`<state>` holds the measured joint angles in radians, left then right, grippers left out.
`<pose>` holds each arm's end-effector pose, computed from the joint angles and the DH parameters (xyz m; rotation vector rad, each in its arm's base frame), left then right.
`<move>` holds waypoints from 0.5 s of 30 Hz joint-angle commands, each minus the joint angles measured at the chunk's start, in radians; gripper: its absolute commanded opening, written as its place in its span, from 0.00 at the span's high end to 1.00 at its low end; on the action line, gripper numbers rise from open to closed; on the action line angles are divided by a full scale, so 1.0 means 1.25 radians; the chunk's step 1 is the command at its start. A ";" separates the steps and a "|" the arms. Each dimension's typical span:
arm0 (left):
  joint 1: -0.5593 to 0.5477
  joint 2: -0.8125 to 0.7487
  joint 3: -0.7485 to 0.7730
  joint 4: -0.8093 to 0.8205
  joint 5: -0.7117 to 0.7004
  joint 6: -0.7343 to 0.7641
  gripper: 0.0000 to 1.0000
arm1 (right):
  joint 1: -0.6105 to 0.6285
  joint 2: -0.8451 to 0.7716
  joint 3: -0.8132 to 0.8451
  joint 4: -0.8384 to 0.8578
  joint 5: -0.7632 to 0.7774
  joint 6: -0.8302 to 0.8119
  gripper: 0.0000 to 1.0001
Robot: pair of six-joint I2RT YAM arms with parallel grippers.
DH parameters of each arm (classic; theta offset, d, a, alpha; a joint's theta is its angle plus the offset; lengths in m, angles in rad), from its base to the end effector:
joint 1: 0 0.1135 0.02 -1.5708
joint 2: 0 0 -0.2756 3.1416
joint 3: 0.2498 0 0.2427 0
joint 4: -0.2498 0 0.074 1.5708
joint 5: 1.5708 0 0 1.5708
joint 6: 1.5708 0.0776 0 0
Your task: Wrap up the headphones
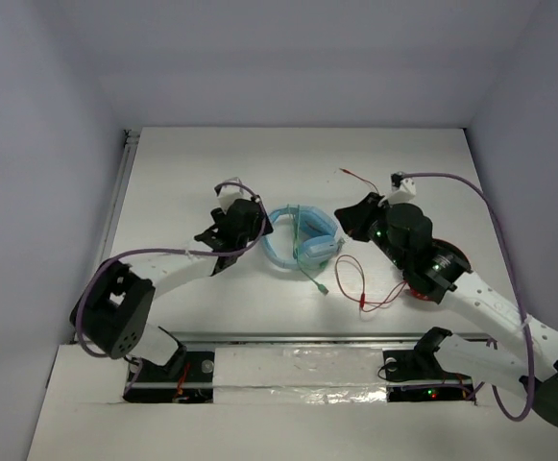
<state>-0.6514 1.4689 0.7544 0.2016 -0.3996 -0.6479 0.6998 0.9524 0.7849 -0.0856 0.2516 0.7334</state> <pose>0.2853 -0.1795 0.2075 -0.2389 2.0490 -0.3940 0.2010 0.1440 0.3207 0.2155 1.8748 0.7761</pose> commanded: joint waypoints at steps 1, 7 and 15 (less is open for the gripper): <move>0.044 -0.089 0.016 -0.023 -0.019 0.009 0.26 | 0.001 -0.040 0.085 0.006 0.072 -0.096 0.76; 0.044 -0.275 0.081 -0.083 0.002 0.065 0.18 | 0.001 -0.121 0.139 -0.017 0.185 -0.168 0.32; 0.051 -0.475 0.188 -0.158 -0.019 0.164 0.01 | 0.001 -0.262 0.123 0.019 0.420 -0.239 0.00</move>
<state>-0.5938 0.9325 0.9264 0.0532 -0.3985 -0.5159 0.6998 0.6571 0.9150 -0.1020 0.6273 0.5129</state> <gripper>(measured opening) 0.990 0.994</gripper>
